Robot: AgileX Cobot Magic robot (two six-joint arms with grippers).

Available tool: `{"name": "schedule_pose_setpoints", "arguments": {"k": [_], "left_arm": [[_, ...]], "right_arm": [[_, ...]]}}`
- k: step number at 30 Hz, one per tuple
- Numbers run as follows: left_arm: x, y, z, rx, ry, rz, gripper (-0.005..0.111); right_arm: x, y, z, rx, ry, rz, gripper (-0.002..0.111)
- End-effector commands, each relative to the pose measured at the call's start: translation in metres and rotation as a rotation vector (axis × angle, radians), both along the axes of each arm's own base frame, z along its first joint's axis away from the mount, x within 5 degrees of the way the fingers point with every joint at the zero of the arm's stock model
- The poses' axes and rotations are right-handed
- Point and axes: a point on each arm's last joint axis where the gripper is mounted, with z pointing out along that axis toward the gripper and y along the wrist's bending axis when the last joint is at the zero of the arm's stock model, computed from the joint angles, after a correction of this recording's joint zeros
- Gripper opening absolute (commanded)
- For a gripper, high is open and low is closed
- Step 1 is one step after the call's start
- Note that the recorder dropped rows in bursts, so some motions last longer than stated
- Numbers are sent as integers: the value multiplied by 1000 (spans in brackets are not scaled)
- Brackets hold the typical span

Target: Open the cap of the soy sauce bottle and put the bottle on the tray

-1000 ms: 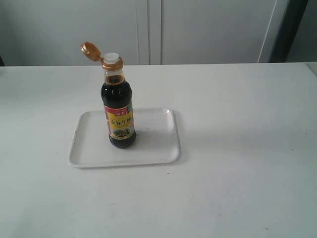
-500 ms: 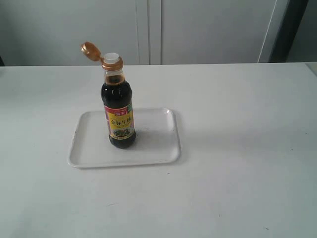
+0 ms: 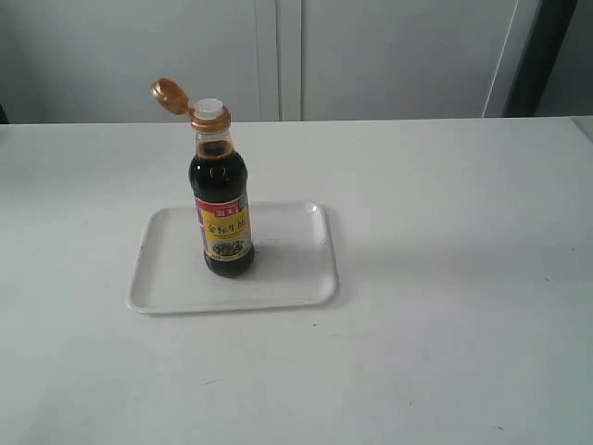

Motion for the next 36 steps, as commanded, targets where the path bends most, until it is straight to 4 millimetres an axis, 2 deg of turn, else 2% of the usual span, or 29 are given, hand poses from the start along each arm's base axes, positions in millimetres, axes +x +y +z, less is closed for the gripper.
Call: {"name": "schedule_pose_setpoints", "arguments": {"k": [1, 13, 18, 27, 36], "left_arm": [[0, 0, 0, -13, -4, 3, 0], [0, 0, 0, -13, -4, 3, 0], [0, 0, 0, -13, -4, 3, 0], [0, 0, 0, -13, -4, 3, 0], [0, 0, 0, -13, -4, 3, 0]], "right_arm": [[-1, 0, -1, -2, -2, -1, 0], [-1, 0, -2, -22, 1, -4, 0], [-1, -1, -2, 79, 19, -6, 0], [-11, -2, -56, 89, 53, -10, 0], [-11, -2, -86, 102, 101, -15, 0]]}}
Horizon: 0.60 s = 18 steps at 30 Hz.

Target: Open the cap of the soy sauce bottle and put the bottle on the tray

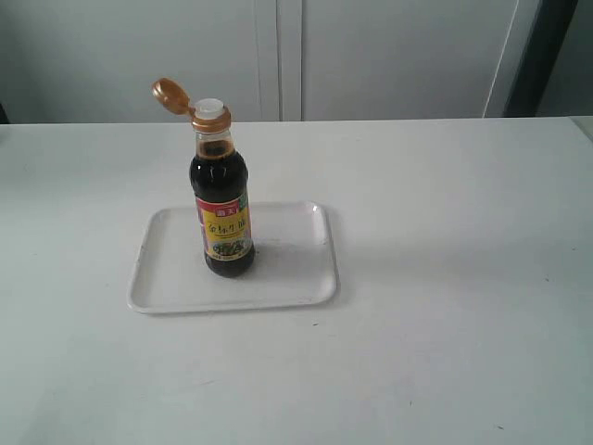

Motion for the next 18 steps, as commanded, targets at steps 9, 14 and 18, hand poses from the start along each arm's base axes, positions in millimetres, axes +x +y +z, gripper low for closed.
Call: {"name": "schedule_pose_setpoints", "arguments": {"k": [9, 14, 18], "left_arm": [[0, 0, -1, -13, -2, 3, 0], [0, 0, -1, -13, -2, 3, 0], [0, 0, -1, -13, -2, 3, 0]], "right_arm": [[2, -1, -20, -22, 30, -14, 0], [2, -1, -21, -27, 44, -14, 0], [2, -2, -24, -38, 78, -19, 0]]}}
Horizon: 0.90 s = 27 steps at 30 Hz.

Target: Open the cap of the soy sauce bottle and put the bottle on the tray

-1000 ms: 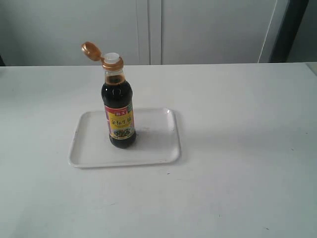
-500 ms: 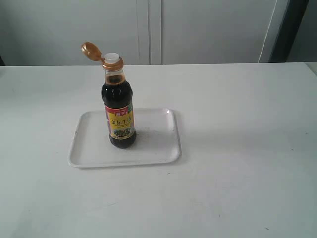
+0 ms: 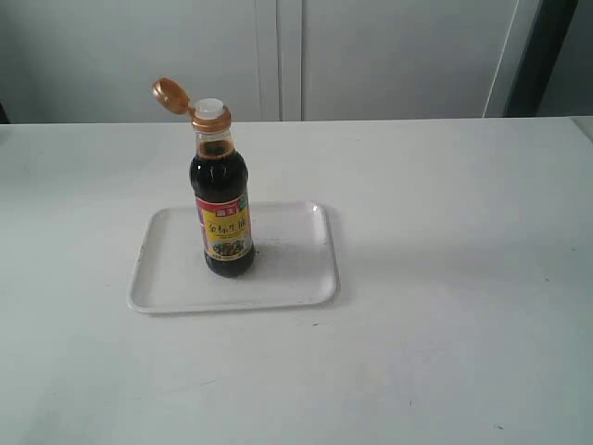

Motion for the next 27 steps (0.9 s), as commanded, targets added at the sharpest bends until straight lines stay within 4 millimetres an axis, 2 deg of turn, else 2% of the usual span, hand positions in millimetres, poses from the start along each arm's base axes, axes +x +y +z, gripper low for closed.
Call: {"name": "schedule_pose_setpoints", "arguments": {"k": [1, 14, 27], "left_arm": [[0, 0, -1, -13, -2, 3, 0], [0, 0, -1, -13, -2, 3, 0], [0, 0, -1, -13, -2, 3, 0]], "right_arm": [[-1, -1, -5, -6, 42, -13, 0], [-2, -2, -12, -35, 119, -19, 0], [-2, -2, -12, -35, 119, -19, 0]]}}
